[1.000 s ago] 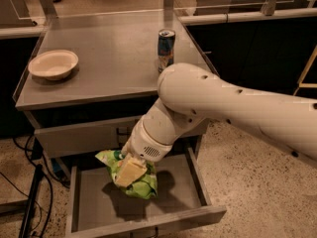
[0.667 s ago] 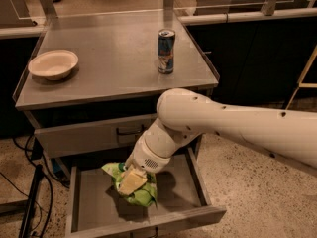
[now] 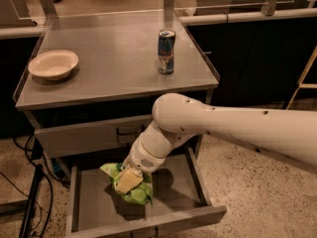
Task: Place green rice chip bag into middle drawer
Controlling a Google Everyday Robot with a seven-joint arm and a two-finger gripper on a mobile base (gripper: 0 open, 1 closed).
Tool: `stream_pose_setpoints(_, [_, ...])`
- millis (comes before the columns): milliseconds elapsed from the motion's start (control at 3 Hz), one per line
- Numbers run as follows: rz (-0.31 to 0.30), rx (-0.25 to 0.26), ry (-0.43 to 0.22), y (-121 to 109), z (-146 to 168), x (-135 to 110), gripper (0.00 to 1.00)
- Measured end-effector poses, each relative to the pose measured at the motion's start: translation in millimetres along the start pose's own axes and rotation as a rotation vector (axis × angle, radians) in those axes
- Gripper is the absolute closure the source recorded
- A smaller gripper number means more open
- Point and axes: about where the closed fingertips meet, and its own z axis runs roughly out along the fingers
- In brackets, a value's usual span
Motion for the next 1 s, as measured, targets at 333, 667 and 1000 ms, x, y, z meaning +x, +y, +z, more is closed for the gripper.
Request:
stream_pose_setpoints(333, [0.005, 0.002, -0.007, -15.6, 18.4, -0.5, 1.00])
stream_pose_setpoints(667, [0.025, -0.010, -0.008, -21.8, 44.2, 7.9, 1.00])
stream_pose_setpoints(1000, [0.038, -0.019, -0.001, -23.9, 62.2, 16.2, 1.00])
